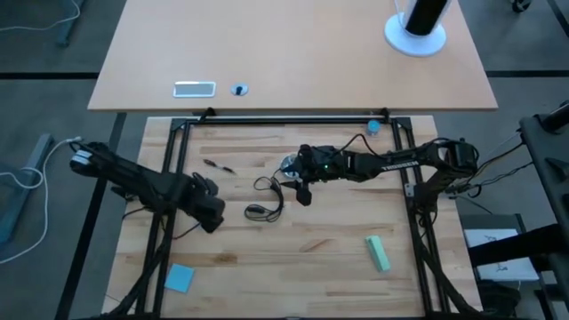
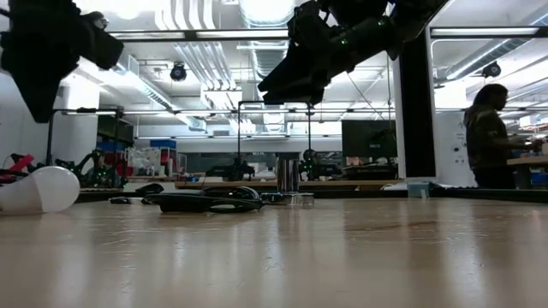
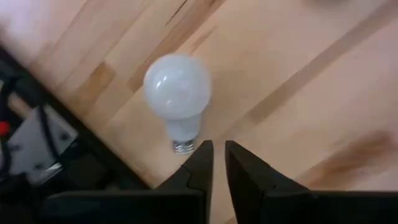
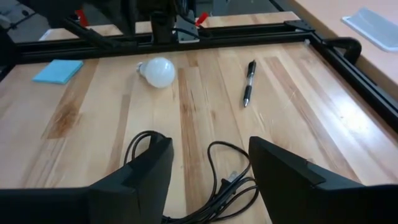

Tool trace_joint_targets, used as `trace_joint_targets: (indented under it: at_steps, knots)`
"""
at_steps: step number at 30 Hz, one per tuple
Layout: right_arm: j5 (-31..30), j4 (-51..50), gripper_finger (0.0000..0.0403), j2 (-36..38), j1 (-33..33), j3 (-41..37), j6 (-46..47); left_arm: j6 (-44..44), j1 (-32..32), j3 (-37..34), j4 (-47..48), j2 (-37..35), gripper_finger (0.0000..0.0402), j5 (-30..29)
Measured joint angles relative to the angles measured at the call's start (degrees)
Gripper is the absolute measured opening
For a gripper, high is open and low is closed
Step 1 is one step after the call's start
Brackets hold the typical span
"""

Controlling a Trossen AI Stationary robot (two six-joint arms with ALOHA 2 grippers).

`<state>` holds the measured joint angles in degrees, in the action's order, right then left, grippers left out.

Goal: Screw lightbulb
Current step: Insert the lightbulb into the lamp

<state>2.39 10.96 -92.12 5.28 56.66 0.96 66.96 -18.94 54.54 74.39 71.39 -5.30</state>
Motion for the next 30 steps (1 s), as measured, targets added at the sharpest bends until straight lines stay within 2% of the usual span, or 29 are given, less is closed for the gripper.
trace_joint_targets:
  at_steps: [6,13,17,23,26,30]
  knots:
    - [0.04,0.22,0.021,0.0,-0.02,0.0,0.6,2.36,-0.01,-3.4,1.1,5.22,0.0097,0.14]
    - [0.04,0.27,0.0217,0.0,-0.02,0.0,0.89,7.99,0.0,-9.89,0.05,7.29,0.0206,7.23]
    - [0.04,0.34,0.0215,0.0,-0.02,0.0,0.69,8.39,0.0,-13.42,-3.33,7.28,0.0251,7.8]
    - [0.04,0.49,0.0207,0.0,-0.02,-0.04,0.53,6.41,0.59,-13.27,-7.23,7.22,0.0279,5.79]
    - [0.04,0.48,0.0206,0.0,-0.02,-0.04,0.42,8.25,1.6,-15.34,-8.78,7.36,0.0277,8.17]
    - [0.04,0.49,0.0211,0.0,-0.02,-0.04,0.42,9.99,3.87,-15.69,-9.45,8.35,0.0263,8.35]
